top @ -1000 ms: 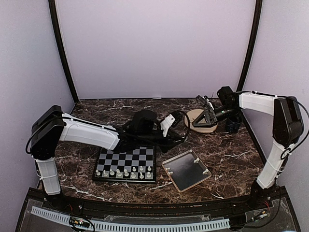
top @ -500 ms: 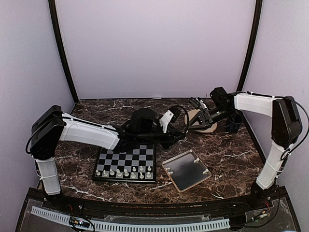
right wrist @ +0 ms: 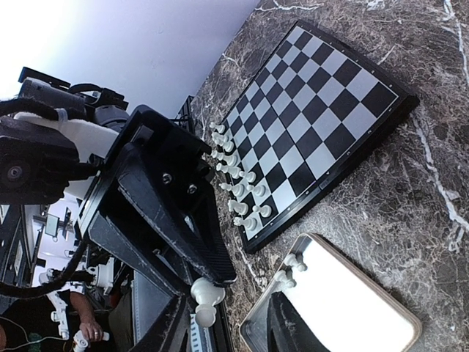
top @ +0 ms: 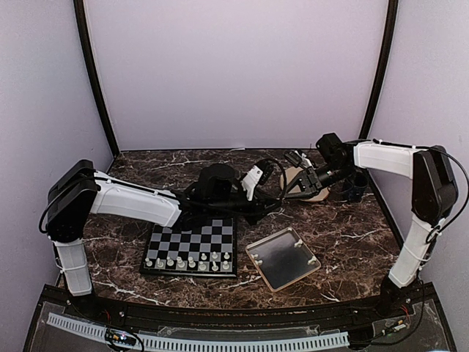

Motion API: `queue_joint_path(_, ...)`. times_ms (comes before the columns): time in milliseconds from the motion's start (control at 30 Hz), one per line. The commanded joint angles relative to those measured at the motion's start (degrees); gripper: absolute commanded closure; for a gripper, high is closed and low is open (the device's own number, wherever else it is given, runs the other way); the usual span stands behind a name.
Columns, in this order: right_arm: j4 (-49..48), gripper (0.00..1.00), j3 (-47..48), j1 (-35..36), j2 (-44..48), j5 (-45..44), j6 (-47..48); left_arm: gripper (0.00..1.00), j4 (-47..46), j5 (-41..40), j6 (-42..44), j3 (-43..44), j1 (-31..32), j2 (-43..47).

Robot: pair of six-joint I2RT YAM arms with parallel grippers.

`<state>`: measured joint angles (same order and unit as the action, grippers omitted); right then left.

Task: Set up the chess pieces on the board
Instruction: Pass from the left arm to the right

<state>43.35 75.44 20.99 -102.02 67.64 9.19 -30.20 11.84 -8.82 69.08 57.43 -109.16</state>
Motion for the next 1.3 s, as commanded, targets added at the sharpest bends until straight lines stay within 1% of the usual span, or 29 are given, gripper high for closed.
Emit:
queue_joint_path(0,0.15,0.65,0.24,0.63,0.41,1.33,0.90,0.86,-1.66,-0.50,-0.21,-0.48,0.23,0.03)
queue_joint_path(100,0.18,0.68,0.23,0.83,0.49,1.48,0.92,0.85,-1.75,-0.65,-0.25,-0.44,0.23,-0.17)
queue_joint_path(400,0.44,0.73,0.23,1.16,0.77,1.64,1.36,0.85,-1.78,-0.90,-0.24,-0.14,0.23,-0.83)
queue_joint_path(967,0.50,0.76,0.13,1.76,0.68,0.51,1.96,0.85,-3.77,-1.69,-1.36,-0.56,0.22,-1.19)
queue_joint_path(1267,0.04,0.90,0.36,1.75,0.67,0.15,1.89,0.84,-3.34,-1.91,-1.40,-0.57,0.23,-1.49)
